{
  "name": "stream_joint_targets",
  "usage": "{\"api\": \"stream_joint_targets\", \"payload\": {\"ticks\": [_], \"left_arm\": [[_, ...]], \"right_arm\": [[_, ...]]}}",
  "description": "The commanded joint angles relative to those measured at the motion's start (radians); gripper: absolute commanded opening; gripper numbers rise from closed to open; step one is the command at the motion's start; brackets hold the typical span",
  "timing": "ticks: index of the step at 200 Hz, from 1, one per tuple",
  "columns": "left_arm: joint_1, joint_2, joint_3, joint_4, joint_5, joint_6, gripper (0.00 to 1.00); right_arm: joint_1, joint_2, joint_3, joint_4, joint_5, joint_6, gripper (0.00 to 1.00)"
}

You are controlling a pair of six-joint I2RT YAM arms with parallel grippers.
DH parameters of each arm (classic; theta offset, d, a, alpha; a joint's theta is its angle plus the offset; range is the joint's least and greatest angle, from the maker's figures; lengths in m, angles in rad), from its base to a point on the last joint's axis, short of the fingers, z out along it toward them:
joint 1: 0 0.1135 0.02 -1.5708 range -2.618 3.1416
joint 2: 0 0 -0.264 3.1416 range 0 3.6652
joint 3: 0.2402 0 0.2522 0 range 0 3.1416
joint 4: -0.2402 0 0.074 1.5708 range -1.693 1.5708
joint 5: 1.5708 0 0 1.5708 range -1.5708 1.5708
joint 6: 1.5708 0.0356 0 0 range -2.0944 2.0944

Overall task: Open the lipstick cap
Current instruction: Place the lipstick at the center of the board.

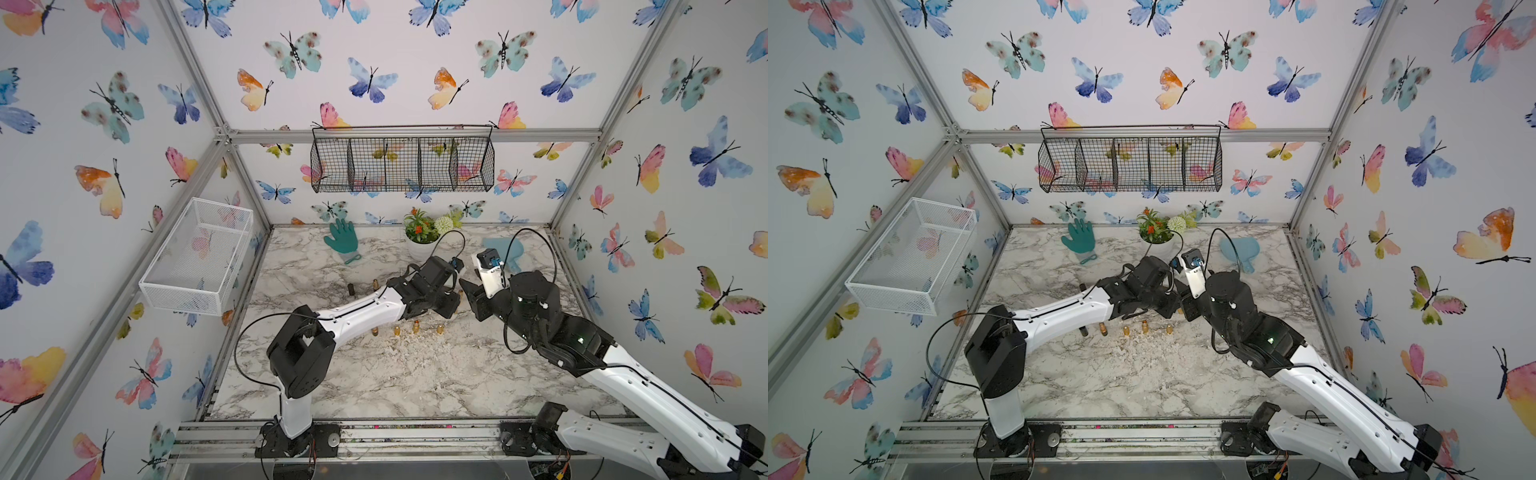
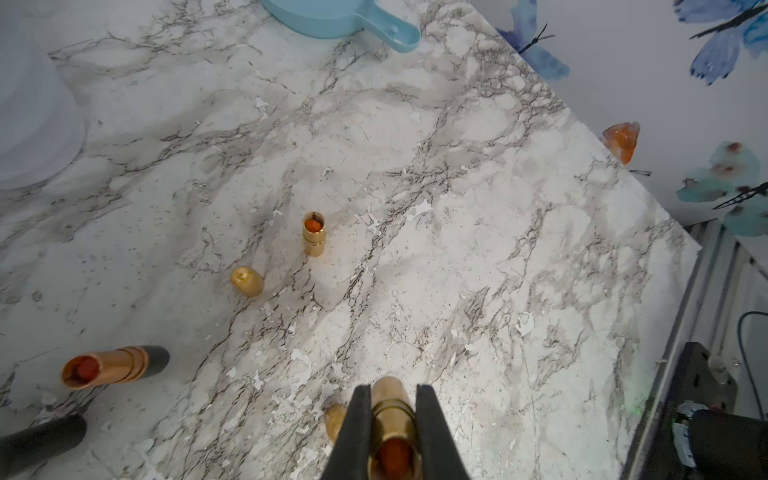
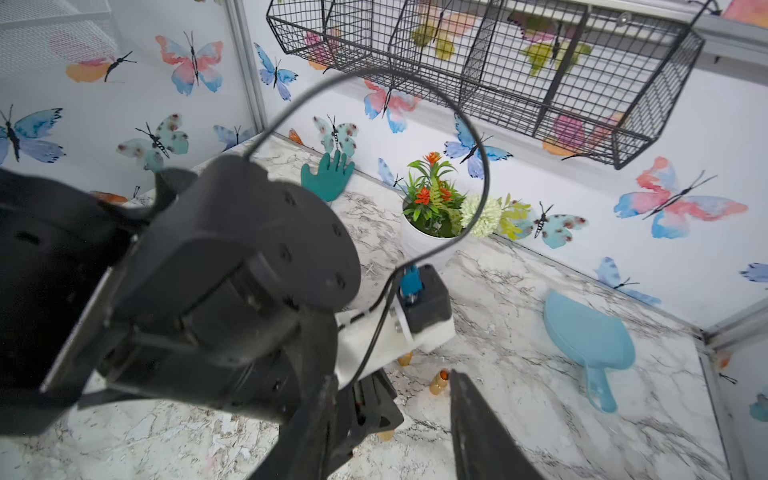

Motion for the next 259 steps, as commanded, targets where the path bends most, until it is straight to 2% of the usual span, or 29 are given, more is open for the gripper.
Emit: {"api": "stream_joint_targets", "payload": {"ticks": [1,29,74,125,216,237,259], "left_arm": [[-0.033,0.075,0.045,0.055,-0.112,0.035,0.09],[-0.072,0.162,0.086,0.037,-0.145,0.057,0.1],[-0.092,0.218,0.094,0.023,-0.167,0.07,0.11],[-0.1,0.245,0.092,0.013,-0.177,0.075,0.13],[-0.11,0.275,0.093,0.012,-0.172,0.071,0.25],[-0.11,0.273,0.091,0.012,-0.171,0.069,0.32],[-0.109,0.246,0.083,0.015,-0.183,0.055,0.44]], "right_arm": [[-0.002,-0.02,0.022,-0.063,0.046,0.024,0.46],[-0.002,-0.053,0.005,-0.054,0.063,0.021,0.46],[-0.002,-0.05,-0.021,-0.056,0.1,0.022,0.46],[-0.002,-0.044,-0.043,-0.044,0.109,0.033,0.47],[-0.002,-0.045,-0.057,-0.019,0.106,0.029,0.47],[-0.002,-0.046,-0.055,-0.022,0.107,0.029,0.47],[-0.002,-0.058,-0.052,-0.02,0.124,0.023,0.47]]}}
